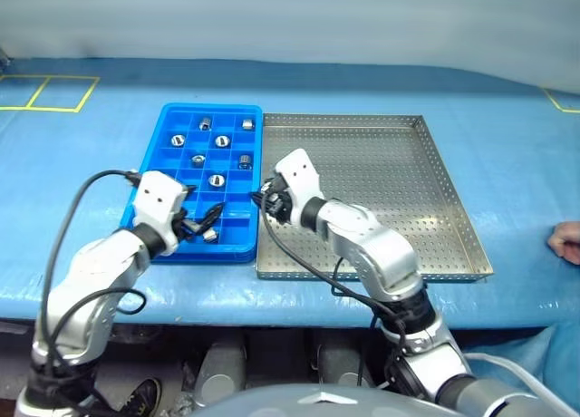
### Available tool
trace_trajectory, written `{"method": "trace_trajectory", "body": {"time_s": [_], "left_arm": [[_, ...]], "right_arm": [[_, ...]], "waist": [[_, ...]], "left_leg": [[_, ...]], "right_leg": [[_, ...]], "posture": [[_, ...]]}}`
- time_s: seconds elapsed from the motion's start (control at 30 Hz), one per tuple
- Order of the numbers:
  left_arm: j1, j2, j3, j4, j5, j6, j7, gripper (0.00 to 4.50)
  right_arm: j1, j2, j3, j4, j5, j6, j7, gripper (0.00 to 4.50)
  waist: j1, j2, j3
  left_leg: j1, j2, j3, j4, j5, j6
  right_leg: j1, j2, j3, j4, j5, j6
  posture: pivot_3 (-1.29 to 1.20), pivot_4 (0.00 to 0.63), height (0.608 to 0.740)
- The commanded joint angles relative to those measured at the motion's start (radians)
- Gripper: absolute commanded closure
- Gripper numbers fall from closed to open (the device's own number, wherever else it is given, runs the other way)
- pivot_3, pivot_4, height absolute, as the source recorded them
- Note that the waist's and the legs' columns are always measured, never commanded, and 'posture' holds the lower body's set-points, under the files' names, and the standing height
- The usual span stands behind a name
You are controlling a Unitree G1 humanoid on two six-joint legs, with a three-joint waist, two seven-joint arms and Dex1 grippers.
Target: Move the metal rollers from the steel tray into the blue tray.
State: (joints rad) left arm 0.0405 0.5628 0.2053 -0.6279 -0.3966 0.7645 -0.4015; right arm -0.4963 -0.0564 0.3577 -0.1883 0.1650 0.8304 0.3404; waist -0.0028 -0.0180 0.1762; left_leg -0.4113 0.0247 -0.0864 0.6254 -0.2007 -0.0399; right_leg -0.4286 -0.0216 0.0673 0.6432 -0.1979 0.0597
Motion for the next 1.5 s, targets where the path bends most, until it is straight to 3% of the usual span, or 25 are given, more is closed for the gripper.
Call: {"method": "trace_trajectory", "body": {"time_s": [0.03,0.27,0.47,0.67,0.83,0.9,1.07,1.23,1.5], "left_arm": [[0.04,0.004,0.064,-0.084,-0.015,0.013,0.015,0.95],[0.078,-0.03,0.017,-0.13,-0.008,0.028,0.054,0.95],[0.061,-0.034,0.001,-0.117,-0.011,0.034,0.057,0.95],[-0.034,-0.055,-0.061,-0.082,-0.024,0.019,0.041,0.95],[-0.188,-0.129,-0.166,0.016,-0.039,-0.032,-0.009,0.95],[-0.281,-0.178,-0.274,0.104,-0.026,-0.058,-0.063,0.95],[-0.429,-0.265,-0.463,0.303,0.045,-0.113,-0.138,0.95],[-0.527,-0.34,-0.584,0.508,0.131,-0.214,-0.194,0.95],[-0.607,-0.405,-0.639,0.71,0.198,-0.258,-0.25,0.95]], "right_arm": [[-0.054,0.037,0.016,0.071,-0.01,-0.09,0.021,2.79],[-0.099,0.063,0.009,0.267,-0.032,-0.163,0.055,2.79],[-0.089,0.071,-0.01,0.253,-0.056,-0.208,0.03,0.83],[-0.043,0.046,-0.069,0.05,-0.023,-0.172,0.02,0.83],[0.078,-0.116,-0.158,-0.216,-0.051,-0.049,-0.009,0.83],[0.181,-0.202,-0.238,-0.332,-0.1,0.038,-0.06,0.83],[0.371,-0.332,-0.294,-0.523,-0.12,0.16,-0.069,0.83],[0.475,-0.317,-0.335,-0.645,-0.087,0.228,-0.086,0.83],[0.531,-0.289,-0.392,-0.727,-0.104,0.265,-0.148,0.83]], "waist": [[0.009,0.0,0.0],[0.05,0.0,0.0],[0.054,0.0,0.0],[0.049,0.0,0.0],[0.046,0.0,0.0],[0.051,0.0,0.0],[-0.006,0.0,0.0],[-0.082,0.001,-0.001],[-0.149,0.001,-0.001]], "left_leg": [[0.0,0.0,0.0,0.0,0.0,0.0],[0.0,0.0,0.0,0.0,0.0,0.0],[0.0,0.0,0.0,0.0,0.0,0.0],[0.0,0.0,0.0,0.0,0.0,0.0],[-0.001,-0.001,0.0,0.0,0.0,0.0],[-0.001,-0.002,0.0,0.001,0.0,0.0],[-0.002,-0.003,0.003,0.002,0.0,0.001],[0.0,-0.002,0.004,0.002,-0.001,0.002],[-0.001,-0.003,0.005,0.006,-0.001,0.002]], "right_leg": [[0.0,0.0,0.0,0.0,0.0,0.0],[0.0,0.0,0.0,0.0,0.0,0.0],[0.0,0.0,0.0,0.0,0.0,0.0],[0.0,0.0,0.0,0.0,0.0,0.0],[0.001,-0.001,-0.001,-0.001,0.0,0.0],[0.001,-0.002,-0.001,-0.001,0.0,0.0],[0.0,-0.004,0.002,-0.002,0.0,0.002],[0.0,-0.002,0.003,0.0,0.0,0.002],[0.001,-0.002,0.006,0.0,0.002,0.004]], "posture": [[0.27,0.15,0.74],[0.3,0.15,0.74],[0.27,0.15,0.74],[0.19,0.15,0.74],[0.11,0.15,0.74],[0.06,0.15,0.74],[-0.08,0.15,0.74],[-0.17,0.15,0.74],[-0.27,0.15,0.74]]}}
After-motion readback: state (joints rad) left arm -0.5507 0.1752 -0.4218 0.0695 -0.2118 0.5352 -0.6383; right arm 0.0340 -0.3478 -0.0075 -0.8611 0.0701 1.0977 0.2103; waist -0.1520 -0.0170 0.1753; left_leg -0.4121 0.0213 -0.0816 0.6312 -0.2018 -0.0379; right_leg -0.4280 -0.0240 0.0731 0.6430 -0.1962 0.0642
